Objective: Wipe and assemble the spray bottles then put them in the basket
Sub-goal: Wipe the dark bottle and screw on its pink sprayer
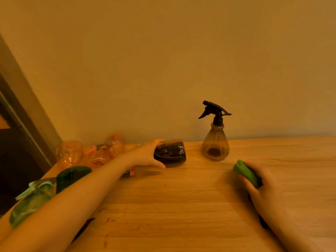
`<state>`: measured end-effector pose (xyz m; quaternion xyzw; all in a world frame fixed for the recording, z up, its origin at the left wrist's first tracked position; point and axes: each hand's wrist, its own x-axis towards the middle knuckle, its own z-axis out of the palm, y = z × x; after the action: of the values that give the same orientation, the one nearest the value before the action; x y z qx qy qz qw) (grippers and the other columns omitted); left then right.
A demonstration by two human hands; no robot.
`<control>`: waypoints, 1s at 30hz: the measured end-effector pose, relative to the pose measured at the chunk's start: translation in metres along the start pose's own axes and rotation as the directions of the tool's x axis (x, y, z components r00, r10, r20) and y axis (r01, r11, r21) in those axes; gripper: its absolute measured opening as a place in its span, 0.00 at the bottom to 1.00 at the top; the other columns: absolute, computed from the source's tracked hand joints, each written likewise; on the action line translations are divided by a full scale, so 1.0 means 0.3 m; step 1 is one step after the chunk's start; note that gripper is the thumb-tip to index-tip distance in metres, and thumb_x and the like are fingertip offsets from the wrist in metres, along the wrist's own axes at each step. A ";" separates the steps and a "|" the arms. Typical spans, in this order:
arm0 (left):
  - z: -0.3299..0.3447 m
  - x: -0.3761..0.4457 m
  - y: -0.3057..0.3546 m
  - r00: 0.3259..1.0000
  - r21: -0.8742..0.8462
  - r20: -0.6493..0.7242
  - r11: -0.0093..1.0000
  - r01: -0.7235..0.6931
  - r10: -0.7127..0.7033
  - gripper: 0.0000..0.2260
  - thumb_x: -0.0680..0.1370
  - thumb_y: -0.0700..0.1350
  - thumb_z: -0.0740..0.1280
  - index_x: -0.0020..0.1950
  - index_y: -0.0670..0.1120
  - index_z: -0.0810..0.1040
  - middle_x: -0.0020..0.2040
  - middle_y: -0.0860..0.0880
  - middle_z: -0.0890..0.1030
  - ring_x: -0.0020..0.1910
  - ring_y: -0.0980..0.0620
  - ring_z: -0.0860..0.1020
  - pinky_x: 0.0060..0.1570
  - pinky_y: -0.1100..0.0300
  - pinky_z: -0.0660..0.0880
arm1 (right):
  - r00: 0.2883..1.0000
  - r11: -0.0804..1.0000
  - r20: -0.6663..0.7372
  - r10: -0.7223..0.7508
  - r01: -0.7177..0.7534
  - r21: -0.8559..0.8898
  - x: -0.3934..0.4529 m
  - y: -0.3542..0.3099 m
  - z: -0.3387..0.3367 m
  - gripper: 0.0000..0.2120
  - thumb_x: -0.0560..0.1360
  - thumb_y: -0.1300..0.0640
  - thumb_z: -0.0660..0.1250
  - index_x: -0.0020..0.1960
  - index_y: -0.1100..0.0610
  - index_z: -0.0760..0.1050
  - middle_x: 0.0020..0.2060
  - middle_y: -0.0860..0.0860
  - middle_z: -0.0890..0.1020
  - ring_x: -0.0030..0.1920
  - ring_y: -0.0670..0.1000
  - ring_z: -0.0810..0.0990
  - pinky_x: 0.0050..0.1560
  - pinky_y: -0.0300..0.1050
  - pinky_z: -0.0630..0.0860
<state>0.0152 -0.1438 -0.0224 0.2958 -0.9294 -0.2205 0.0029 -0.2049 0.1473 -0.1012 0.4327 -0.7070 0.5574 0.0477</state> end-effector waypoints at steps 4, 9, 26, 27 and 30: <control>0.012 0.028 0.039 0.998 0.066 -0.059 0.998 -0.009 0.013 0.42 0.67 0.56 0.76 0.75 0.57 0.56 0.69 0.52 0.71 0.66 0.49 0.71 0.64 0.49 0.70 | 0.999 0.999 0.004 -0.037 0.037 -0.029 -0.010 -0.006 -0.001 0.24 0.69 0.70 0.72 0.59 0.50 0.75 0.52 0.49 0.79 0.51 0.49 0.77 0.53 0.46 0.73; 0.019 0.020 0.048 0.993 0.048 -0.119 0.999 -0.023 0.028 0.36 0.67 0.54 0.77 0.71 0.56 0.63 0.66 0.53 0.75 0.62 0.50 0.75 0.59 0.51 0.73 | 1.000 0.999 -0.007 -0.003 0.002 -0.040 -0.010 0.001 -0.004 0.20 0.70 0.66 0.71 0.60 0.55 0.76 0.52 0.52 0.79 0.50 0.54 0.78 0.51 0.56 0.76; 0.086 -0.271 0.097 0.983 -0.025 0.006 0.983 -0.184 0.184 0.36 0.67 0.54 0.76 0.70 0.63 0.62 0.65 0.56 0.75 0.62 0.55 0.73 0.61 0.51 0.73 | 0.996 0.996 0.056 -0.064 0.066 -0.051 -0.030 -0.046 0.018 0.25 0.69 0.71 0.72 0.62 0.53 0.74 0.54 0.52 0.78 0.54 0.52 0.76 0.54 0.47 0.73; 0.089 -0.281 0.097 0.982 -0.024 0.011 0.982 -0.188 0.188 0.36 0.67 0.54 0.76 0.70 0.65 0.61 0.65 0.56 0.75 0.63 0.55 0.73 0.61 0.51 0.73 | 0.996 0.998 0.060 -0.061 0.063 -0.030 -0.040 -0.058 0.029 0.25 0.69 0.71 0.71 0.61 0.52 0.74 0.54 0.51 0.78 0.53 0.50 0.76 0.53 0.46 0.72; 0.090 -0.311 0.102 0.980 -0.015 0.031 0.981 -0.194 0.195 0.37 0.68 0.54 0.76 0.70 0.67 0.58 0.67 0.57 0.72 0.63 0.56 0.71 0.62 0.52 0.72 | 0.993 0.997 0.098 -0.072 0.069 0.034 -0.070 -0.095 0.086 0.23 0.70 0.69 0.71 0.61 0.52 0.74 0.52 0.47 0.79 0.50 0.49 0.78 0.49 0.51 0.75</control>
<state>0.0717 -0.0589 -0.0224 0.1999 -0.9525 -0.2293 0.0111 -0.1623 0.1376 -0.1009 0.4852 -0.6844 0.5436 0.0255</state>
